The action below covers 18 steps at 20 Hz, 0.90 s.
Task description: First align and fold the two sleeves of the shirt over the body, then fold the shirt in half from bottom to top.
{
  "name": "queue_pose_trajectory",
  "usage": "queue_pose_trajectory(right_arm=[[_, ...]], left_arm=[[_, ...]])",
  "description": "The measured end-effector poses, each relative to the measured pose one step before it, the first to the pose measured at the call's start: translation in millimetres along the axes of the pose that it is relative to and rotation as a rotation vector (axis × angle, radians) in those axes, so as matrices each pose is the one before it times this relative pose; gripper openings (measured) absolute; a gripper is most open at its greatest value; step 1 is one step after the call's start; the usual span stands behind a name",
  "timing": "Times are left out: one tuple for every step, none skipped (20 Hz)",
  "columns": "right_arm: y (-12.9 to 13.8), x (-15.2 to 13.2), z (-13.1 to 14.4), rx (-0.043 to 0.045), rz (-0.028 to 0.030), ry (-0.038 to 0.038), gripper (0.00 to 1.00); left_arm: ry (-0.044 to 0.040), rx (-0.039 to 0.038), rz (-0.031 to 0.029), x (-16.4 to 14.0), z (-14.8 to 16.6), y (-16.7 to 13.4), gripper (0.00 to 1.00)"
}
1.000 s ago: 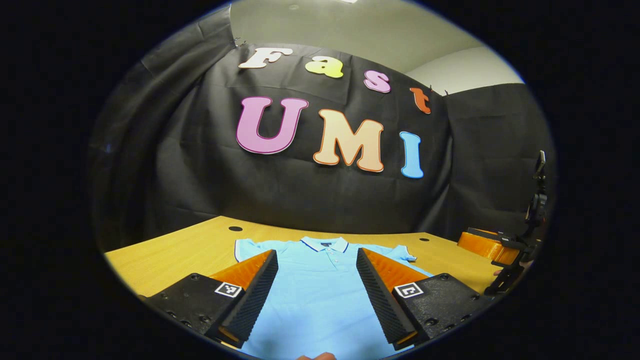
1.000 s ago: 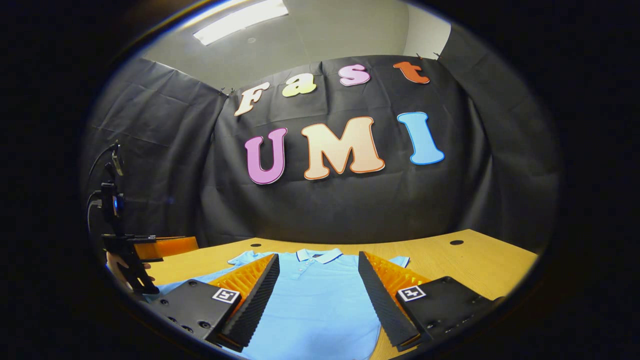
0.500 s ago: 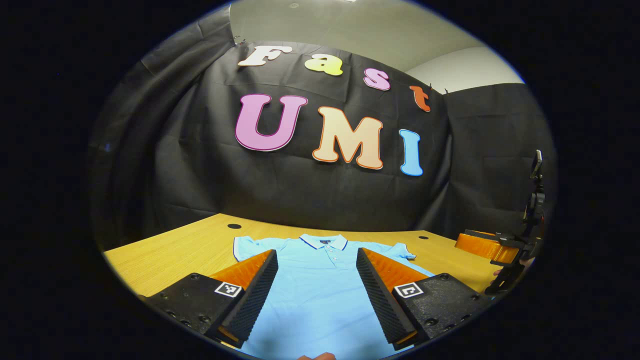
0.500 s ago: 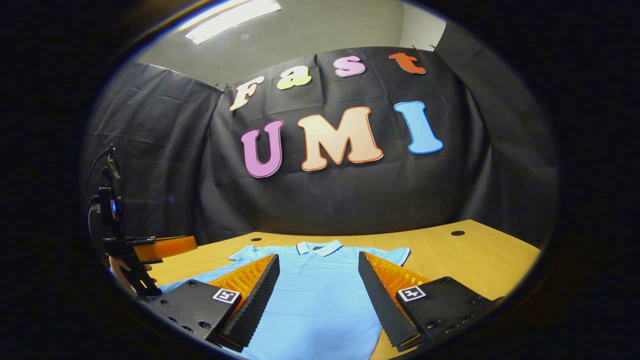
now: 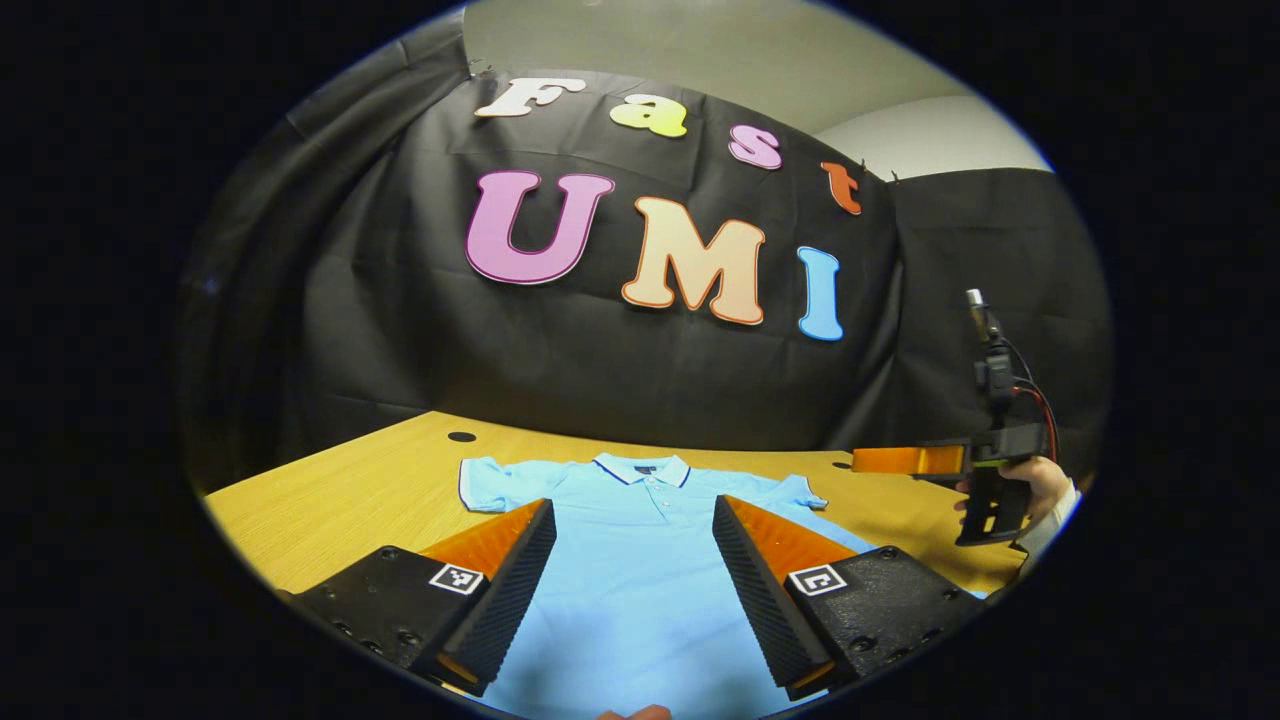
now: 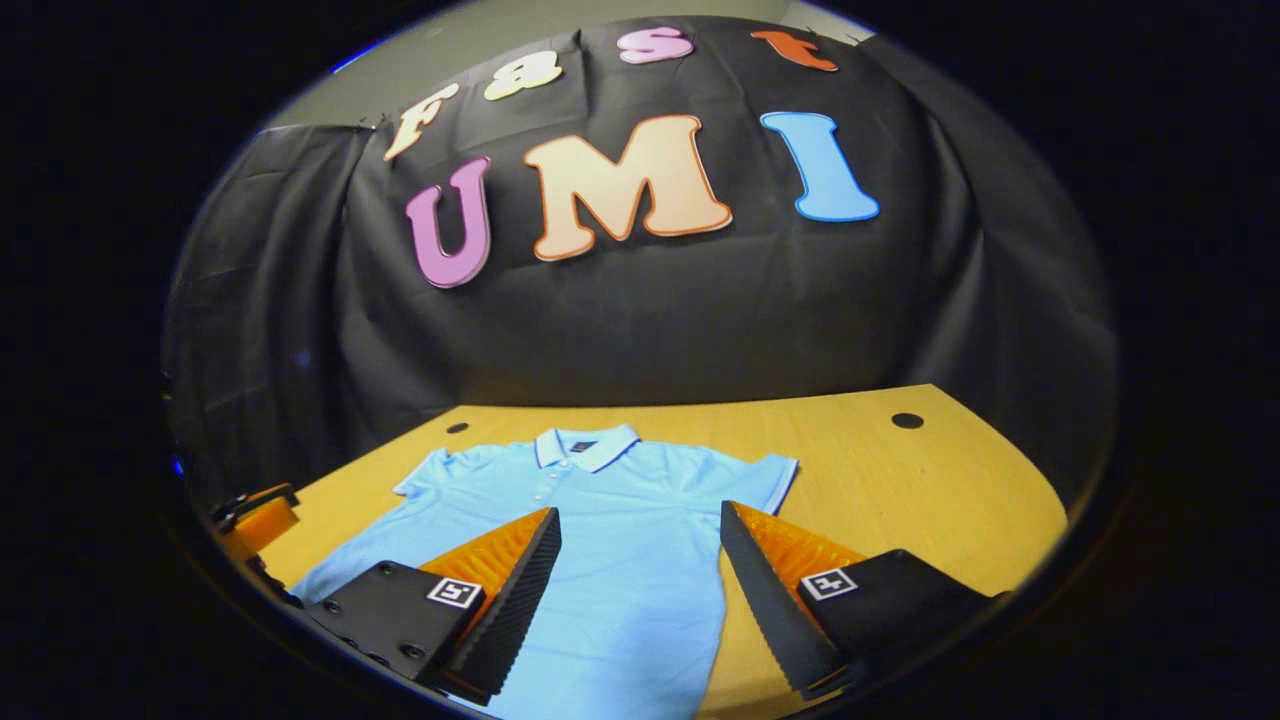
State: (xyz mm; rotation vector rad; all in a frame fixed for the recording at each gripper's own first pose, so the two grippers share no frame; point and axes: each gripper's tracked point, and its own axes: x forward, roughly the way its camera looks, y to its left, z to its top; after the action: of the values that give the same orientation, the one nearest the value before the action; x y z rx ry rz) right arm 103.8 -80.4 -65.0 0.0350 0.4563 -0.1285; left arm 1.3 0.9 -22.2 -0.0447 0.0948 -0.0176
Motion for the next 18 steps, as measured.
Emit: queue_pose_trajectory(right_arm=[[-10.16, 15.17, -3.04, -0.01341, -0.03161, 0.03054, 0.99], [-9.41, 15.13, 0.65, -0.0069, -0.02128, 0.02168, 0.97], [-10.11, 13.64, -2.49, 0.01124, -0.02811, 0.04159, 0.98], [-6.24, 11.85, -2.64, 0.00006, -0.01656, 0.03678, 0.94], [-6.85, 12.73, -1.37, -0.00443, -0.01868, 0.03038, 0.94], [-9.92, 13.0, -0.47, -0.01169, -0.0297, 0.02404, 0.97], [-9.08, 13.2, 0.03, -0.013, -0.03133, 0.02162, 0.98], [-5.22, 11.95, -2.05, -0.0015, -0.02366, 0.02207, 0.94], [-3.92, 12.29, -2.18, 0.00459, -0.02041, 0.02528, 0.97], [-2.01, 10.58, -2.7, 0.00381, -0.01208, 0.01871, 0.98], [-0.73, 9.68, -1.98, 0.01353, -0.01097, 0.01845, 0.98], [2.33, 8.31, -3.81, 0.01416, 0.00048, 0.01867, 0.98], [2.86, 7.05, -3.96, 0.01155, 0.00669, 0.0166, 0.98], [-1.01, 5.33, -3.57, 0.01374, -0.01002, 0.01296, 0.98], [-0.16, 4.63, -2.02, 0.00594, -0.00347, 0.00752, 0.98], [-1.94, 3.83, -2.08, -0.00431, -0.01124, 0.00441, 0.94], [-3.7, 2.66, -0.79, -0.01025, -0.01614, -0.00013, 0.98], [-2.0, 1.54, -1.61, -0.0077, -0.01072, 0.0023, 0.98]], left_arm=[[-0.00122, -0.00062, 0.00344, 0.06, 1.95, 2.38, 0.94], [0.00068, 0.00042, 0.00386, -0.3, 0.22, 2.07, 0.94], [0.00015, -0.00086, 0.00762, 0.02, 1.02, 3.27, 0.94], [-0.00283, -0.00118, 0.00578, -0.15, 1.41, 3.38, 0.94], [-0.00526, -0.00431, 0.00583, -0.19, 2.73, 3.17, 0.94], [-0.00183, -0.00837, 0.00296, 0.74, 0.83, 3.08, 0.94], [0.00141, -0.00961, 0.00179, -0.05, 0.23, 3.23, 0.94], [0.00584, -0.00867, 0.00438, 0.6, -1.2, 4.01, 0.94], [0.01012, -0.0068, 0.00829, 0.03, -1.2, 4.7, 0.94], [0.00372, -0.00691, 0.00978, -0.07, 0.67, 6.01, 0.94], [-0.00066, -0.00647, 0.00905, 0.29, 2.03, 5.34, 0.94], [-0.00195, -0.00098, 0.01024, -0.26, 1.41, 4.89, 0.94], [-0.00323, 0.00721, 0.01205, -0.01, 1.99, 5.26, 0.94], [-0.00169, 0.01157, 0.01151, 0.14, -0.19, 4.29, 0.94], [-0.0016, 0.0111, 0.00592, -0.09, 1.61, 1.86, 0.95], [-0.00547, 0.00952, -0.00498, -0.83, 1.66, -1.06, 0.94], [-0.00495, 0.00521, -0.00712, -0.83, 2.42, -1.94, 0.94], [-0.0031, 0.00256, -0.00576, 0.22, 0.22, -1.22, 0.94]])
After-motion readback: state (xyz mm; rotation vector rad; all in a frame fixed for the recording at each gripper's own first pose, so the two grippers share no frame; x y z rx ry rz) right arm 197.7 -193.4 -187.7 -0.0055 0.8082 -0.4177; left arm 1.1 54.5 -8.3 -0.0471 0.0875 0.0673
